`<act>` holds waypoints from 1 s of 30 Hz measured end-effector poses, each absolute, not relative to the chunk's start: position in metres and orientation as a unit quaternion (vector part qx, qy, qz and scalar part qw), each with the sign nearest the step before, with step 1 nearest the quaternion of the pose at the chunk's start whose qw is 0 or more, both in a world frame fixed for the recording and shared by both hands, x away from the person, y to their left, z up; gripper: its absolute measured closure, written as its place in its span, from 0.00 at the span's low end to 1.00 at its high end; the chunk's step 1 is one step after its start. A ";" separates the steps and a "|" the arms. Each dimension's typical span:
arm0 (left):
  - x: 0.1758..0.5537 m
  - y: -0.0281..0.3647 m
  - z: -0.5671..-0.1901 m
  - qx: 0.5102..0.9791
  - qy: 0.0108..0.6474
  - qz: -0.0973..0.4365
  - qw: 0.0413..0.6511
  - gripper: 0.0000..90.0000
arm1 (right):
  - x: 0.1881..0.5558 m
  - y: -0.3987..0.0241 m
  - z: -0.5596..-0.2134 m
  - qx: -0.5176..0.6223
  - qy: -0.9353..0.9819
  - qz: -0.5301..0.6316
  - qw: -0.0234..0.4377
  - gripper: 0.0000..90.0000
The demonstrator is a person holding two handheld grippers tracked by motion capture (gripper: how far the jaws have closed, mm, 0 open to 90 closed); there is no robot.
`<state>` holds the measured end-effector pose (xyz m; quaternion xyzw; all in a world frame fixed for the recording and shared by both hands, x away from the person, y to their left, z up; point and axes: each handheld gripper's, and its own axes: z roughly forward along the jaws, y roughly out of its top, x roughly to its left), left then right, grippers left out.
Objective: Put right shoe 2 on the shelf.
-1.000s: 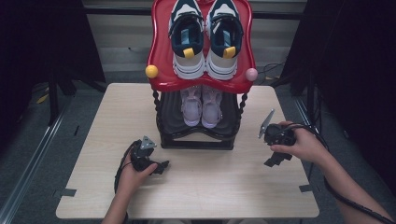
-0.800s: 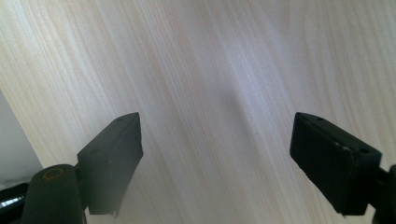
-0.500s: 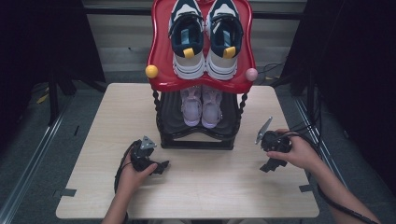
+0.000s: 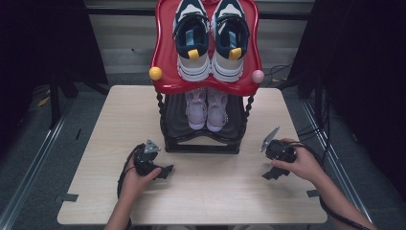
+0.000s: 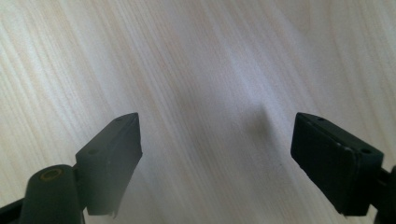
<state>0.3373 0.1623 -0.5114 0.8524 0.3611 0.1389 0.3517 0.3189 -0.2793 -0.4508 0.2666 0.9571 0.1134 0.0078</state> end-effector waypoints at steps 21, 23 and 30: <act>0.337 0.162 -0.511 0.852 0.361 0.139 0.352 0.00 | 0.308 -0.296 -0.483 0.295 0.935 0.192 0.031 0.16; 0.337 0.162 -0.511 0.853 0.361 0.139 0.351 0.00 | 0.307 -0.298 -0.484 0.297 0.933 0.200 0.034 0.15; 0.337 0.162 -0.511 0.853 0.361 0.139 0.351 0.00 | 0.300 -0.304 -0.491 0.307 0.918 0.245 0.062 0.13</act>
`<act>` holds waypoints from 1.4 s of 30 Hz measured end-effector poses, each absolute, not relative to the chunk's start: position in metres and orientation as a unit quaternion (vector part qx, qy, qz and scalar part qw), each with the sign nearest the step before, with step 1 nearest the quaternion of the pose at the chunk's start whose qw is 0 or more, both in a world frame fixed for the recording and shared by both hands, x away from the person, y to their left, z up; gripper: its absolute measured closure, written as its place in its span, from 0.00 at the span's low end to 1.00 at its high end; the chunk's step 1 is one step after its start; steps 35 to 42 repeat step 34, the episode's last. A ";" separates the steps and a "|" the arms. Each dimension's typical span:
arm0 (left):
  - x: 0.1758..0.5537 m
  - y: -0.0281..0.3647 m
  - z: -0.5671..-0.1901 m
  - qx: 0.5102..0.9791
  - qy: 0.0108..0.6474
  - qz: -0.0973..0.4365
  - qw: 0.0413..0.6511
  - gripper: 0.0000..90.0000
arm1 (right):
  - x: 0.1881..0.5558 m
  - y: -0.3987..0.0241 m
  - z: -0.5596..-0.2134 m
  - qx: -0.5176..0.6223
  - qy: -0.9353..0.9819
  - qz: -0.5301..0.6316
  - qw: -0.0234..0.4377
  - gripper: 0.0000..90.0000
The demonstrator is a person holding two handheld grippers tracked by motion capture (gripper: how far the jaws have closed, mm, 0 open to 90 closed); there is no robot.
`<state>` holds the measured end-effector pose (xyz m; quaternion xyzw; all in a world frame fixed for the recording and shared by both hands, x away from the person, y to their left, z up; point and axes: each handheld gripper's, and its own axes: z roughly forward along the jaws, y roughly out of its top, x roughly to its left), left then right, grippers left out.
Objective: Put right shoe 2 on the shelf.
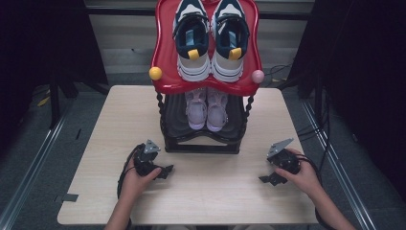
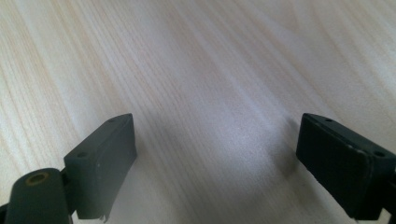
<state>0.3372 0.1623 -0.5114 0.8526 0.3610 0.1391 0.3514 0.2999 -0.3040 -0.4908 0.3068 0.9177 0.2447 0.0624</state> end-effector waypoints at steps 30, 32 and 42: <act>0.337 0.162 -0.511 0.853 0.360 0.140 0.350 0.00 | 0.282 -0.320 -0.512 0.332 0.859 0.369 0.128 0.10; 0.337 0.162 -0.511 0.853 0.361 0.140 0.351 0.00 | 0.281 -0.320 -0.512 0.332 0.859 0.369 0.128 0.10; 0.337 0.162 -0.511 0.853 0.360 0.140 0.350 0.00 | 0.282 -0.320 -0.512 0.332 0.859 0.369 0.128 0.10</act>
